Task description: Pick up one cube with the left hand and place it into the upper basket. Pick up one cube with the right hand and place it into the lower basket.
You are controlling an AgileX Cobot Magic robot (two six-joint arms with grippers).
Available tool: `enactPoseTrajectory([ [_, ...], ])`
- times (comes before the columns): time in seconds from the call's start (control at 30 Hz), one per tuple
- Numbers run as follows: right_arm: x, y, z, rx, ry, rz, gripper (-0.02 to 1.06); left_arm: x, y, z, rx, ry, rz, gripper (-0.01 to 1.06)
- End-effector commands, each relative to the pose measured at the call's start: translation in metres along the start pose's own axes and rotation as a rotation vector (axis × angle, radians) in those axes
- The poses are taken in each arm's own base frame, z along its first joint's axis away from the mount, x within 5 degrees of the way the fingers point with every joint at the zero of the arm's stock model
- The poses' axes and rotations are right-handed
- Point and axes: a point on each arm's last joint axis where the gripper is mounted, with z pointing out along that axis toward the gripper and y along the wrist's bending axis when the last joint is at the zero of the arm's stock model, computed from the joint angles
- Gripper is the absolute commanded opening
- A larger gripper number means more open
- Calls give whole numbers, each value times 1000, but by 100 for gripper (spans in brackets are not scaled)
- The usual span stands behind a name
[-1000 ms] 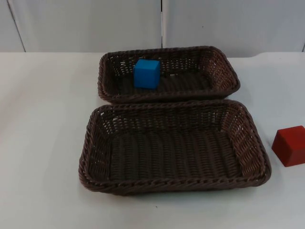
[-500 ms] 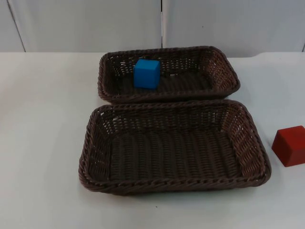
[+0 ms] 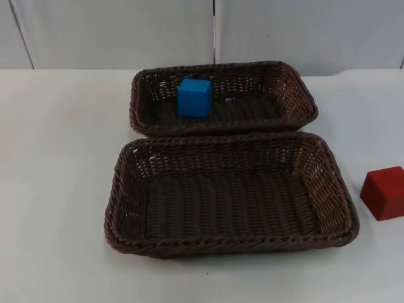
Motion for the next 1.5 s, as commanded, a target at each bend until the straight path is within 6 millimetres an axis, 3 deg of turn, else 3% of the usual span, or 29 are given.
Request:
enactPoseTrajectory([
  [0.0,0,0,0,5,-7,-3,105,7,-6,-20,-19,-37,5,93],
  [0.37,0,0,0,5,-7,-3,105,41,-16,-59,-55,-77,14,93],
  [1.0,0,0,0,5,-7,-3,105,101,-30,-101,-72,-102,5,93],
  [1.47,0,0,0,5,-7,-3,105,119,-44,-132,-35,-70,50,93],
])
